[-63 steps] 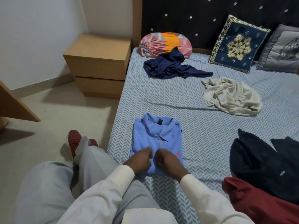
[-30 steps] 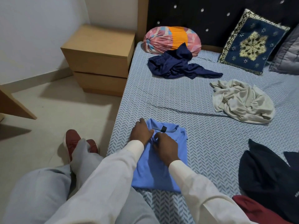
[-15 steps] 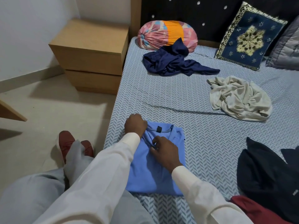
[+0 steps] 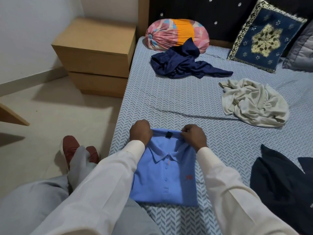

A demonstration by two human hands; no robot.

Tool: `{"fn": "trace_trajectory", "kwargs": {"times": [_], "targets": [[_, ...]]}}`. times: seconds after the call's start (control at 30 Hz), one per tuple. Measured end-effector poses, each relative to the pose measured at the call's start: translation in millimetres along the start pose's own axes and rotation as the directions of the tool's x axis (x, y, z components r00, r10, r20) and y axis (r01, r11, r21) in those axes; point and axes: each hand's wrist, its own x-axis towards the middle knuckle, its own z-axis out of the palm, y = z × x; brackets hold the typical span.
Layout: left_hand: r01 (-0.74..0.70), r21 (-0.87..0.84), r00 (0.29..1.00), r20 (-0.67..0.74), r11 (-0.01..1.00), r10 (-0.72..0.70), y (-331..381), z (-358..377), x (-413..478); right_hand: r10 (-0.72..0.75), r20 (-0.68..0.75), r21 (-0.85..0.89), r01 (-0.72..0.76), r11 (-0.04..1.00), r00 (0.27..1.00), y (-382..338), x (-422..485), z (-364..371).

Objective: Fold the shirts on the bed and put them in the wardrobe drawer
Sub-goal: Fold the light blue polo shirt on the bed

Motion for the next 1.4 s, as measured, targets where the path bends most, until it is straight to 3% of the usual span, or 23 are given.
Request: {"fn": "trace_trajectory", "kwargs": {"times": [0.13,0.2,0.3,0.43,0.6,0.67,0.77,0.83,1.07,1.23,1.4], "targets": [[-0.019,0.021,1.0,0.01,1.0,0.018,3,0,-6,-0.075,-0.035,0.105,0.078,0.991,0.997,9,-7,5],[0.003,0.036,0.999,0.04,0.999,-0.004,5,-1,-9,0.002,-0.074,0.114,0.007,0.993,0.997,11,-12,4],[0.038,0.043,0.998,0.046,0.998,-0.04,5,-2,-14,0.075,0.009,0.068,-0.075,0.995,0.997,16,-18,8],[0.021,-0.098,1.0,-0.018,0.995,-0.023,9,2,-28,0.092,-0.027,0.175,-0.086,0.981,0.995,15,-31,15],[-0.072,-0.284,0.983,-0.181,0.956,0.02,-4,19,-86,0.09,-0.198,0.283,-0.031,0.959,0.976,22,-90,29],[-0.061,-0.221,0.995,-0.085,0.973,0.043,-16,31,-112,0.07,-0.191,0.251,-0.02,0.968,0.979,37,-118,39],[-0.069,0.01,0.987,0.148,0.998,0.067,-35,47,-129,0.044,-0.156,0.206,-0.011,0.979,0.987,63,-140,54],[-0.076,0.086,0.983,0.174,0.993,0.06,-41,47,-127,0.04,-0.126,0.154,-0.02,0.988,0.991,71,-135,58],[0.012,0.088,0.991,0.133,0.996,-0.024,-51,30,-124,0.023,-0.073,-0.005,-0.023,1.0,0.997,73,-99,52],[0.1,-0.037,0.973,0.21,0.994,-0.09,-71,30,-143,0.038,-0.1,0.102,-0.027,0.994,0.994,88,-132,60],[0.041,-0.132,0.999,0.014,0.99,-0.039,-70,22,-125,0.09,-0.228,0.283,-0.023,0.959,0.969,76,-107,47]]}}
